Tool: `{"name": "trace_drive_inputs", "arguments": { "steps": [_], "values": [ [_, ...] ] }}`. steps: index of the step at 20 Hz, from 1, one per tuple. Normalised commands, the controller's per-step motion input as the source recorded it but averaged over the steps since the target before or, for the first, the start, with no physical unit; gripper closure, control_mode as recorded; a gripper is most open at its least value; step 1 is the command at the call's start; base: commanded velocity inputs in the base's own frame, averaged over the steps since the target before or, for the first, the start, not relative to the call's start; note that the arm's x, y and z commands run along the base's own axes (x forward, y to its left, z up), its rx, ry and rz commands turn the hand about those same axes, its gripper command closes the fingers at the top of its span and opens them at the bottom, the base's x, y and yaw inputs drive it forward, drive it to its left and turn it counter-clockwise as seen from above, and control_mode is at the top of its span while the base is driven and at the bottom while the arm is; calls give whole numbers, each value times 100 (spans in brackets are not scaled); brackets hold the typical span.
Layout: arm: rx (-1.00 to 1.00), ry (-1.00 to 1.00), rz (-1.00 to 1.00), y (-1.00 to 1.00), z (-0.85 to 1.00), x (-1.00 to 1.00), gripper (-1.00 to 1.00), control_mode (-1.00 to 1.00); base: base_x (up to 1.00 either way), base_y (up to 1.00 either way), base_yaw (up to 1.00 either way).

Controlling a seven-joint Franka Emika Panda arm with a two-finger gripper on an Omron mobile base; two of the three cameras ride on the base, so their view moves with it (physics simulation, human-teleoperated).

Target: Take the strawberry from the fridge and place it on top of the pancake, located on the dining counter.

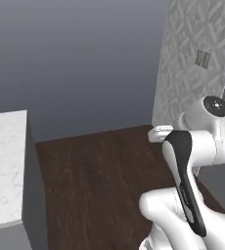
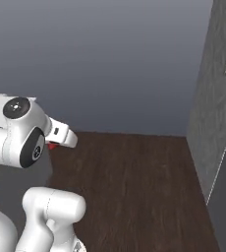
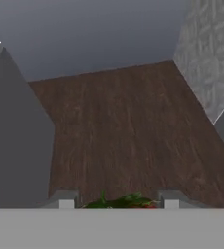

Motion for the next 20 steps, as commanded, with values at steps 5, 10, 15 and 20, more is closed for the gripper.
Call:
{"name": "trace_drive_inputs", "arguments": {
  "steps": [5,10,15,20],
  "values": [
    [0,0,0,0,0,0,100,100,98,-28,32],
    [0,0,0,0,0,0,100,100,97,-50,22],
    [0,0,0,0,0,0,100,100,100,-50,20],
    [0,0,0,0,0,0,100,100,99,-46,21]
  ]
}}
